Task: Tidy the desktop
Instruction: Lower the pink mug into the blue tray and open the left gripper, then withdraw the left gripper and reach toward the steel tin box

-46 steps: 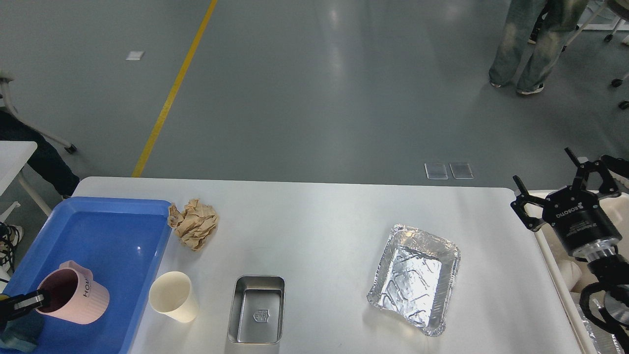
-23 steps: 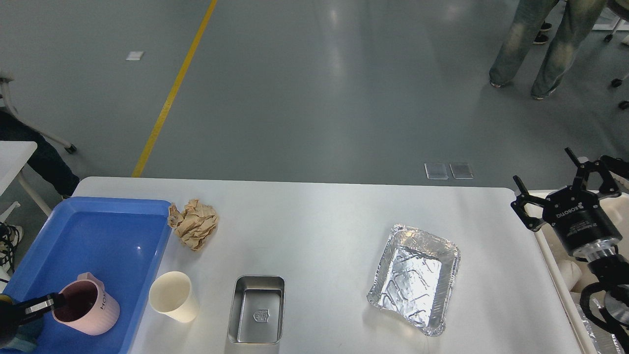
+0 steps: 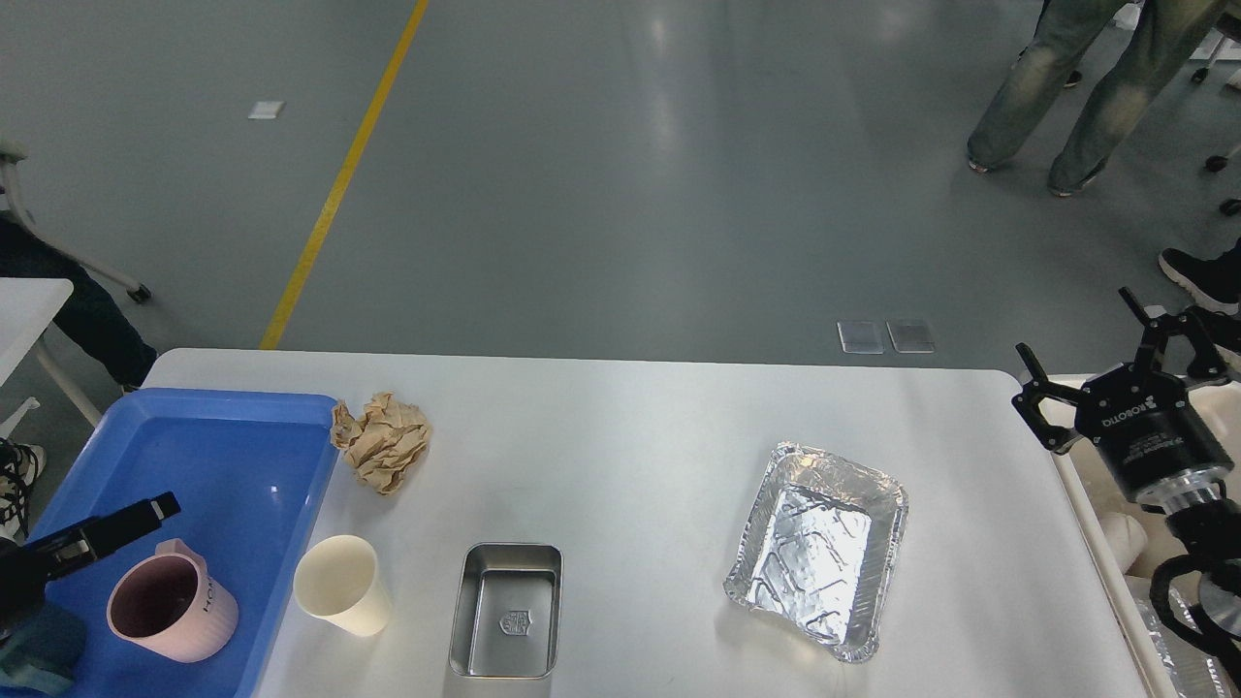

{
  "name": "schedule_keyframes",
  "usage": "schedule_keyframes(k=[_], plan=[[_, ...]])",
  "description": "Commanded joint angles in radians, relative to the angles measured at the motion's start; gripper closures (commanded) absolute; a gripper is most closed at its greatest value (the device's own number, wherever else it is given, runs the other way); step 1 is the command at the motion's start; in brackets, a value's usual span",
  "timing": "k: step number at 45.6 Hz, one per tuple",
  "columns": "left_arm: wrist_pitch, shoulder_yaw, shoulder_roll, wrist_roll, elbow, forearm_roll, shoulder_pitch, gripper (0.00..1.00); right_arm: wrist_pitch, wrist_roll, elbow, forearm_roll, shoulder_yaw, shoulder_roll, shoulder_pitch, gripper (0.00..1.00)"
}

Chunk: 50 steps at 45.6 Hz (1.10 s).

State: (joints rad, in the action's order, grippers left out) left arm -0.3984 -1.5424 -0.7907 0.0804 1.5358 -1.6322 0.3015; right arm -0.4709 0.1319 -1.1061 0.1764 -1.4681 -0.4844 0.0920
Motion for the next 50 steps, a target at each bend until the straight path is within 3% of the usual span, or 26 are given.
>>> schedule_keyframes(k=[1,17,23,38,50], plan=[[0.016,-0.063,0.024,-0.007,0.058,0.000,0.039,0.03,0.000,0.000,0.000,0.000,0.000,-0.003,0.000,0.00],[0.010,-0.156,0.018,0.012,0.110,-0.002,0.166,0.03,0.002,0.000,-0.006,0.000,0.000,-0.010,-0.014,0.00],[0.004,-0.171,0.018,0.045,0.147,-0.002,0.241,0.03,0.000,0.000,-0.006,0.000,0.000,-0.016,-0.015,0.00],[0.004,-0.171,0.022,0.055,0.185,-0.002,0.275,0.03,0.002,0.000,-0.008,0.000,0.000,-0.019,-0.017,0.00],[-0.019,-0.168,-0.076,0.038,0.161,0.006,0.206,0.03,0.003,0.000,-0.008,0.000,0.000,-0.028,-0.021,0.00]])
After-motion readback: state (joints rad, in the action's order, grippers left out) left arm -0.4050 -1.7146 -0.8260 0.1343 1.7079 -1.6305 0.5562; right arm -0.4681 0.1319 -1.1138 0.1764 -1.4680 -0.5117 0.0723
